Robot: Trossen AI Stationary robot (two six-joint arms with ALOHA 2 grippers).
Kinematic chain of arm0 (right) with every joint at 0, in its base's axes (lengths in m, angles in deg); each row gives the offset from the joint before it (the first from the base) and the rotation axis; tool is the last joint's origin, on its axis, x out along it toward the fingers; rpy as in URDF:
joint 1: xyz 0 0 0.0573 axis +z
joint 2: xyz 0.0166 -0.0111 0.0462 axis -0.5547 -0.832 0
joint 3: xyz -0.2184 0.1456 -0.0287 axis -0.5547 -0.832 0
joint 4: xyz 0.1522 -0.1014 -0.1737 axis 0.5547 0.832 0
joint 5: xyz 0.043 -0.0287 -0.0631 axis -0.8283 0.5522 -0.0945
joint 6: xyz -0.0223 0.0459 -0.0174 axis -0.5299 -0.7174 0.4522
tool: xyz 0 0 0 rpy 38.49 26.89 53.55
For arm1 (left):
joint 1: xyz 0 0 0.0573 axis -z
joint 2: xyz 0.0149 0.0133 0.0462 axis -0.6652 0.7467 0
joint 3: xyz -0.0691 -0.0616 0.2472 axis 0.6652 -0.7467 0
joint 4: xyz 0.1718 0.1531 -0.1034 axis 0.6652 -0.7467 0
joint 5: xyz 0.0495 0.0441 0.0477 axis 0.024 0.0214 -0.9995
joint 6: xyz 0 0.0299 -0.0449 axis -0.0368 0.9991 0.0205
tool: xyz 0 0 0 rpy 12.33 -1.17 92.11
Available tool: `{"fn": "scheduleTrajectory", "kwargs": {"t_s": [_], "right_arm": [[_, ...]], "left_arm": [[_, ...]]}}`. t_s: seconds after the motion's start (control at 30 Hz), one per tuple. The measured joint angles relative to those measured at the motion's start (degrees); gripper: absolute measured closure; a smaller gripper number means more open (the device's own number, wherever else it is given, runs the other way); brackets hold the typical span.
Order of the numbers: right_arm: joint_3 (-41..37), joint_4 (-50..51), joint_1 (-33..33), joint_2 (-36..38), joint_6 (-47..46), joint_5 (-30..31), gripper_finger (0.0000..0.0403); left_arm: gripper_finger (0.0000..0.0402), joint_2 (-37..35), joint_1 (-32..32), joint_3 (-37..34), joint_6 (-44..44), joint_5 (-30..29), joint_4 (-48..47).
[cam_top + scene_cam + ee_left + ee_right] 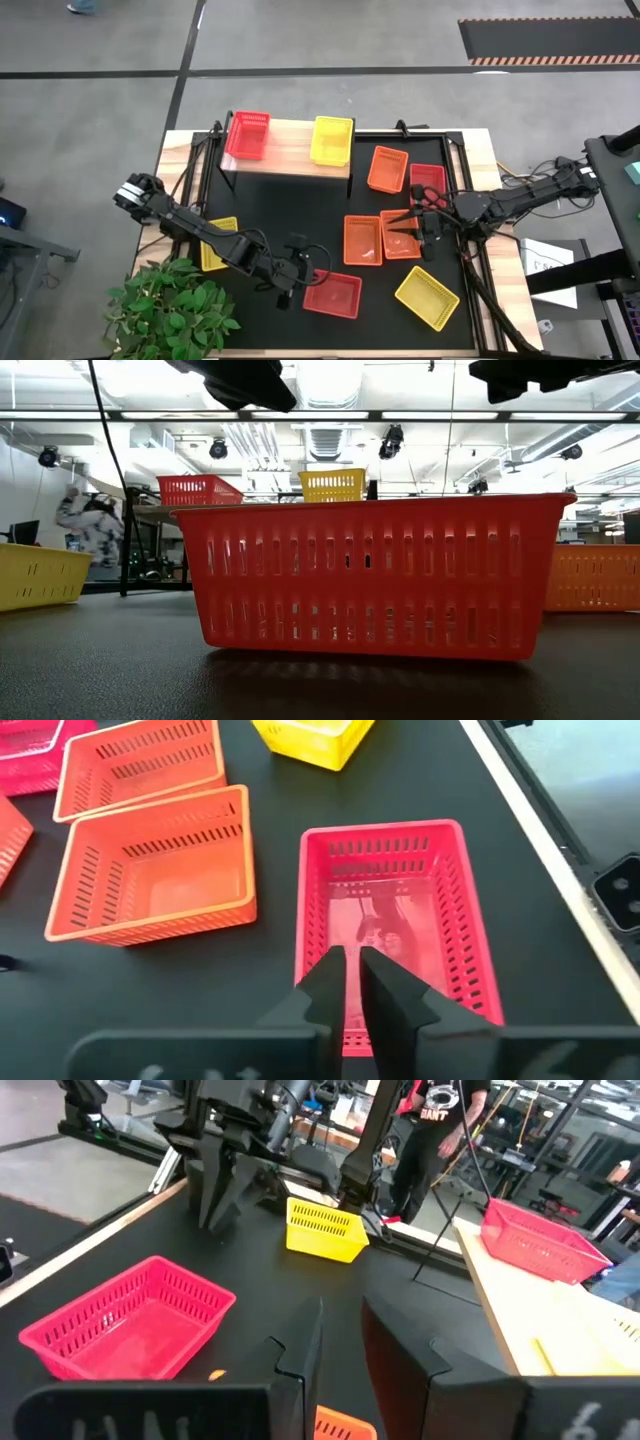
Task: Stack baskets on shelf by color
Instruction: Put the left orange bin on the shelf
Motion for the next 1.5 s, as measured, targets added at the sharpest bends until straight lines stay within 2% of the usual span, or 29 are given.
{"fn": "scheduleTrajectory", "kwargs": {"t_s": [0.1, 0.27, 0.33, 0.63, 0.83, 1.03, 1.23, 1.4, 1.5], "right_arm": [[0.98, 0.08, 0.0, -0.87, -0.66, 0.04, 0.0337], [2.81, 5.11, -0.01, -1.08, -2.8, 0.04, 0.033], [3.3, 7.2, -0.01, -0.99, -3.64, 0.04, 0.0322], [3.78, 8.14, -0.01, -1.34, -3.87, 0.04, 0.0283], [3.78, 7.68, -0.02, -1.34, -3.23, 0.08, 0.0266], [3.78, 7.45, -0.02, -1.32, -2.69, 0.1, 0.0259], [3.78, 7.09, -0.02, -1.17, -2.11, 0.12, 0.0258], [3.78, 7.14, -0.02, -0.94, -2.14, 0.12, 0.0258], [3.78, 7.15, -0.02, -0.9, -2.16, 0.1, 0.0258]], "left_arm": [[0.0351, 0.0, -0.88, 0.0, 0.04, -0.25, 0.05], [0.0311, 0.24, -3.02, 0.0, 0.64, -5.83, 1.68], [0.0302, 0.63, -4.3, 0.0, 2.0, -6.31, 4.26], [0.0295, 7.92, -8.74, 0.83, 13.72, -5.28, 21.56], [0.0295, 14.75, -10.95, 3.91, 15.25, -4.16, 31.57], [0.0295, 20.36, -11.23, 11.44, 15.03, 1.31, 27.68], [0.0295, 21.94, -12.73, 19.08, 9.8, 4.4, 9.61], [0.0294, 21.97, -12.89, 18.85, 9.44, 6.26, 9.28], [0.0294, 21.99, -12.89, 18.8, 9.47, 9.36, 10.45]]}}
